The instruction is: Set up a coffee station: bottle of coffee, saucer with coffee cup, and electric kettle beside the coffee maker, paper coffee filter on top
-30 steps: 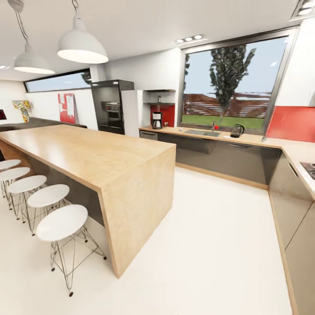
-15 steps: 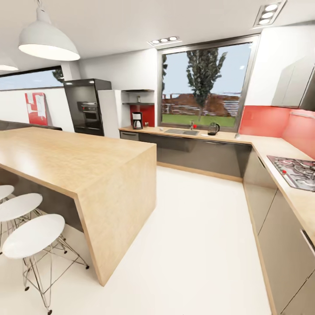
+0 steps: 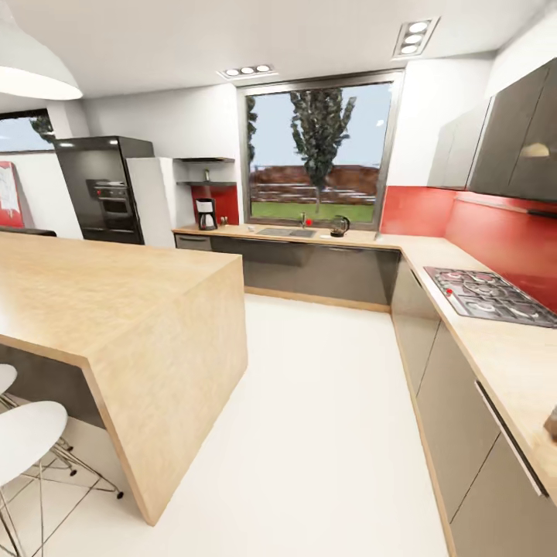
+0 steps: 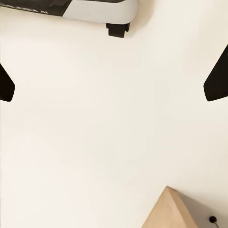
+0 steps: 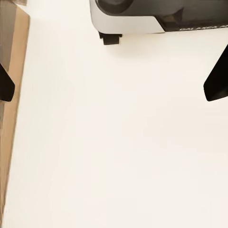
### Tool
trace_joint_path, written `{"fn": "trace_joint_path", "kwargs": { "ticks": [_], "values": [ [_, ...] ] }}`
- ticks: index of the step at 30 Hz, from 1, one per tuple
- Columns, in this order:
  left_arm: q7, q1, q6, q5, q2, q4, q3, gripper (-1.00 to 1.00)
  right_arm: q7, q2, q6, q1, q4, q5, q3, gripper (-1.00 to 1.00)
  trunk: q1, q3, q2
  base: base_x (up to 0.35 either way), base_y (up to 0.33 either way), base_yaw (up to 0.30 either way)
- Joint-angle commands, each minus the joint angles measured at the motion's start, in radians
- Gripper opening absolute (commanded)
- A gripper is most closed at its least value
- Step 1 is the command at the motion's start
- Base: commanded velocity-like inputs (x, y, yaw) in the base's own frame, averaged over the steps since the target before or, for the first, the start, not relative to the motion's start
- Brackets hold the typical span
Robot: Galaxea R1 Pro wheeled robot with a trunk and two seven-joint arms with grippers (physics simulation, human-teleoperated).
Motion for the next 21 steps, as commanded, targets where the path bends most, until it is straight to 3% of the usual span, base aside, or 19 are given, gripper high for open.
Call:
{"fn": "trace_joint_path", "kwargs": {
  "ticks": [1, 7, 11, 17, 21],
  "values": [
    [0.0, 0.0, -0.003, 0.01, 0.0, 0.001, -0.001, 1.0, 0.001, 0.0, -0.004, -0.001, -0.001, -0.008, 0.001, 1.0, 0.0, 0.0, -0.001, 0.0, 0.0, -0.3],
    [-0.002, 0.0, -0.002, 0.015, 0.005, 0.0, 0.0, 1.0, 0.001, 0.001, -0.01, -0.001, -0.068, -0.005, 0.005, 1.0, 0.0, 0.0, -0.001, 0.0, 0.0, -0.266],
    [0.001, -0.001, -0.004, 0.029, 0.006, -0.001, 0.0, 1.0, 0.001, -0.005, -0.01, -0.001, -0.064, -0.001, 0.005, 1.0, 0.0, 0.0, -0.001, 0.0, 0.0, -0.053],
    [-0.007, -0.001, -0.004, 0.024, 0.005, 0.001, -0.005, 1.0, 0.001, -0.004, -0.01, -0.001, -0.031, 0.001, 0.006, 1.0, 0.0, 0.0, -0.001, 0.0, 0.0, -0.002],
    [-0.011, -0.002, -0.006, 0.018, 0.028, 0.001, -0.008, 1.0, -0.001, -0.004, -0.01, -0.001, -0.024, 0.001, 0.007, 1.0, 0.0, 0.0, -0.001, 0.102, 0.0, 0.0]
  ]
}}
